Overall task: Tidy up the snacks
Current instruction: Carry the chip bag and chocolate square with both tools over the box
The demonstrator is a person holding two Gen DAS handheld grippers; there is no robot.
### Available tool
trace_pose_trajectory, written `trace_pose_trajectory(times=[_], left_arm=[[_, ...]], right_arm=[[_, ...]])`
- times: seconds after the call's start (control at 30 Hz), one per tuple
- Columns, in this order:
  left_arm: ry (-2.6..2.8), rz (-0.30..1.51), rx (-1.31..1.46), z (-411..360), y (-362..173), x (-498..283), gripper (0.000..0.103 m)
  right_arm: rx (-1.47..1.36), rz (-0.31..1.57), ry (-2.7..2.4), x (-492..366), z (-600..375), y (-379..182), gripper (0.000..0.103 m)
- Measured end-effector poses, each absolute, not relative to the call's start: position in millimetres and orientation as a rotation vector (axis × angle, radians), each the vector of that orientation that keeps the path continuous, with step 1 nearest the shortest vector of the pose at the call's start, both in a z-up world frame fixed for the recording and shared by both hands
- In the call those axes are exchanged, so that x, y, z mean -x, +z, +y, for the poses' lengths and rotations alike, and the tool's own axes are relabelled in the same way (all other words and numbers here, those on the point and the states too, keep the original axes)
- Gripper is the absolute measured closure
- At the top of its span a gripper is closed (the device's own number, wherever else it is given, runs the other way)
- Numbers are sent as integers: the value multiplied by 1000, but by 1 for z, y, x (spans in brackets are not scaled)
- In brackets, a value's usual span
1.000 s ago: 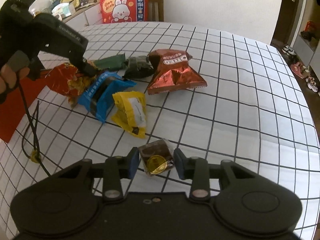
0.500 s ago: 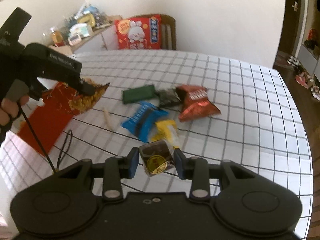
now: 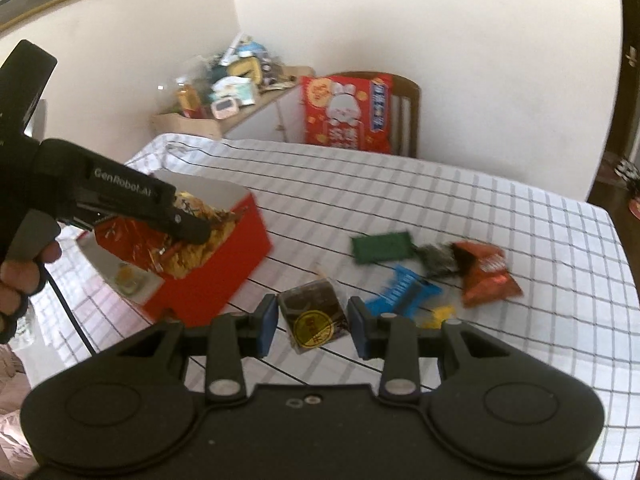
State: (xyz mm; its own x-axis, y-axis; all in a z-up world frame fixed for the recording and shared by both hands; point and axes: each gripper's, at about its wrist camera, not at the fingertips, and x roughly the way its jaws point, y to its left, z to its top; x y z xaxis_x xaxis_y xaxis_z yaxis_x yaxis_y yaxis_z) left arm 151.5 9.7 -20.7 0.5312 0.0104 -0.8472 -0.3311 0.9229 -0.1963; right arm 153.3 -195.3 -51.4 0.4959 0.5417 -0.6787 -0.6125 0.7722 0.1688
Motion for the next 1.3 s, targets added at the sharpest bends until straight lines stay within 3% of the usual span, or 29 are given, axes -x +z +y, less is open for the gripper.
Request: trace_pose_trajectory(times=[0.63, 1.3], left_arm=[[344, 960, 377, 134, -15, -105, 37], [482, 1075, 328, 235, -74, -132, 37]], right_arm=[[175, 743, 852, -128, -48, -35, 67], [307, 896, 773, -155, 65, -111, 67]])
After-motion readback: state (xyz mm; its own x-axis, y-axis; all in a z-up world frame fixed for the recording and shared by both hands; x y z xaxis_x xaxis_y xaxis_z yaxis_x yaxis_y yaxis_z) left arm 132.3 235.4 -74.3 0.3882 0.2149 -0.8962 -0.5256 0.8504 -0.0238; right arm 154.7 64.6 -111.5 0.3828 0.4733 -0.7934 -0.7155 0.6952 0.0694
